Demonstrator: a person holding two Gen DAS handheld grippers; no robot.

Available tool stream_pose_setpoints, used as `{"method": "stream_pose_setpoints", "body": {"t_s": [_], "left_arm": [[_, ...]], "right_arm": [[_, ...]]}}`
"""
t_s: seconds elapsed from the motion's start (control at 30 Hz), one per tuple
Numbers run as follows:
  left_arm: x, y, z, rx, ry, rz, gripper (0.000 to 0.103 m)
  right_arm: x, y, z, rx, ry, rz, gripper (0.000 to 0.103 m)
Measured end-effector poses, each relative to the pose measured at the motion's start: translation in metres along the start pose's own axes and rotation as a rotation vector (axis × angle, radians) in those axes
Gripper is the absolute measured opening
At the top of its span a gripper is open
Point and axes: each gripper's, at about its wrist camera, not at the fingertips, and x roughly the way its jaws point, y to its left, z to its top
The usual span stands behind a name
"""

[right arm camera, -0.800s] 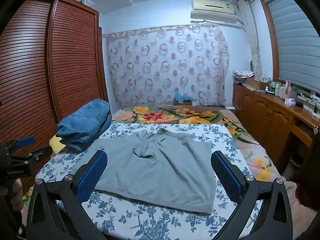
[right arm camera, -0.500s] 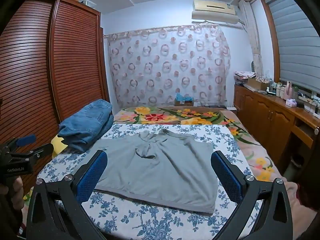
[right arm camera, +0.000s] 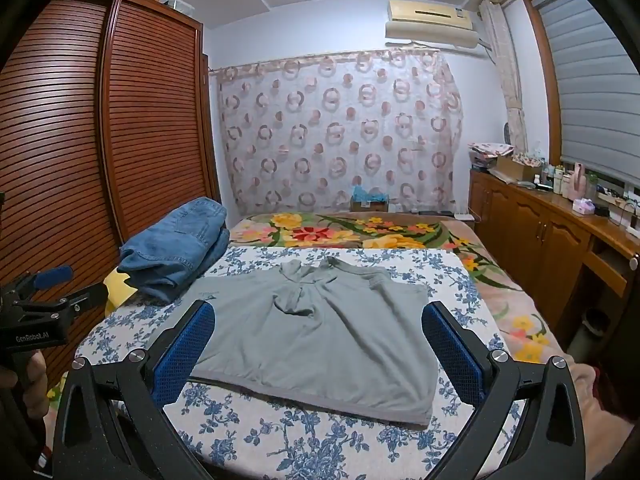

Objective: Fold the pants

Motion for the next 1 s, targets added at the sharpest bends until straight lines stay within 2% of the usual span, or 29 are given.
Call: {"method": "stream_pose_setpoints", "body": {"t_s": [1.0], "left_arm": [[-0.014, 0.004, 0.011, -0.002, -0.022, 0.004, 0.103]], "right_arm": [[-0.003, 0.002, 0.001, 0.002, -0.009, 0.003, 0.103]]}}
